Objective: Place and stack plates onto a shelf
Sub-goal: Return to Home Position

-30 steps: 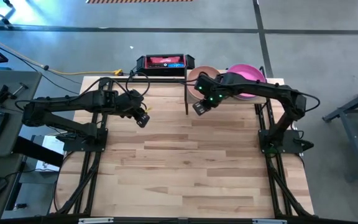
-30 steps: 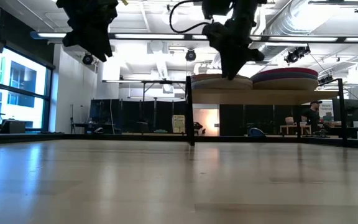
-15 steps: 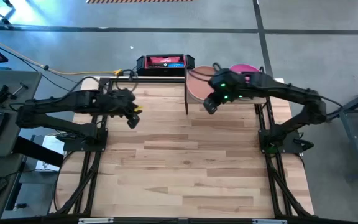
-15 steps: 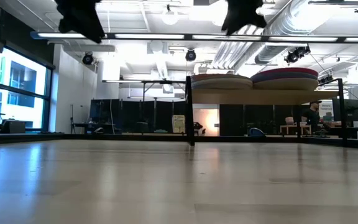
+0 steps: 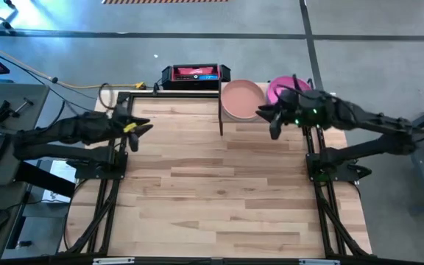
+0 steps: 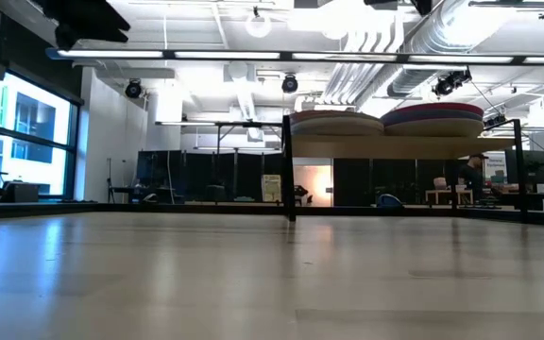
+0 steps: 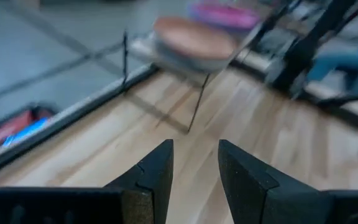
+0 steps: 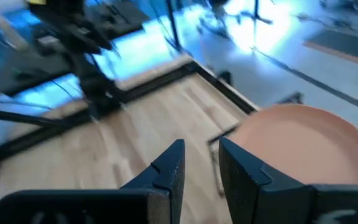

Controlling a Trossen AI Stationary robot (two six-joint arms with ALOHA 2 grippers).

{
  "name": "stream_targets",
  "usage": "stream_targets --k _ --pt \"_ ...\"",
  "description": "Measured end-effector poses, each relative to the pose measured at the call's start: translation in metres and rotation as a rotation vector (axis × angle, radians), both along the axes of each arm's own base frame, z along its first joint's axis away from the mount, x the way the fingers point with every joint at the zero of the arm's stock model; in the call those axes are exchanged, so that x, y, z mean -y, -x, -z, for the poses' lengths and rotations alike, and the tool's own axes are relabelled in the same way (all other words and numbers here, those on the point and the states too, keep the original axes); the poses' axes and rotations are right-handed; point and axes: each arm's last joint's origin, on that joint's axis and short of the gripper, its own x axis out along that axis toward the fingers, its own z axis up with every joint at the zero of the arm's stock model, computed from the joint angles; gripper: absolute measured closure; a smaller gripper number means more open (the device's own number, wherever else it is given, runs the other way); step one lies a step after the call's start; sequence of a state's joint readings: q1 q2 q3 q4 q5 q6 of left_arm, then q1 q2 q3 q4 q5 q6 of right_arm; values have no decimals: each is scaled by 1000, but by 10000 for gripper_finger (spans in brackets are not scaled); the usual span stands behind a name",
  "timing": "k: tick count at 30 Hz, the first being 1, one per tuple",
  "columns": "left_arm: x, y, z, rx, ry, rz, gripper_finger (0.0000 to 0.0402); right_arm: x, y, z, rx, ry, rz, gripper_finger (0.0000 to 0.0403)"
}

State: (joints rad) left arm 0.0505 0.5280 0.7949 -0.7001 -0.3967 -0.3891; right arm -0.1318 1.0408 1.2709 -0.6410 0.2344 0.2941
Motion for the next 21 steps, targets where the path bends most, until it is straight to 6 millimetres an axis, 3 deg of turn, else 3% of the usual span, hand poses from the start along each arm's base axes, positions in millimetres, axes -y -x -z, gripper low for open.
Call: stream_targets --k 7,13,21 --pt "3 21 28 196 -60 60 286 -13 19 61 223 -34 -88 322" --pt "3 30 55 214 -53 57 286 -21 31 111 304 -27 -130 322" --pt "3 28 84 181 -67 64 286 -22 45 170 307 -70 -105 322"
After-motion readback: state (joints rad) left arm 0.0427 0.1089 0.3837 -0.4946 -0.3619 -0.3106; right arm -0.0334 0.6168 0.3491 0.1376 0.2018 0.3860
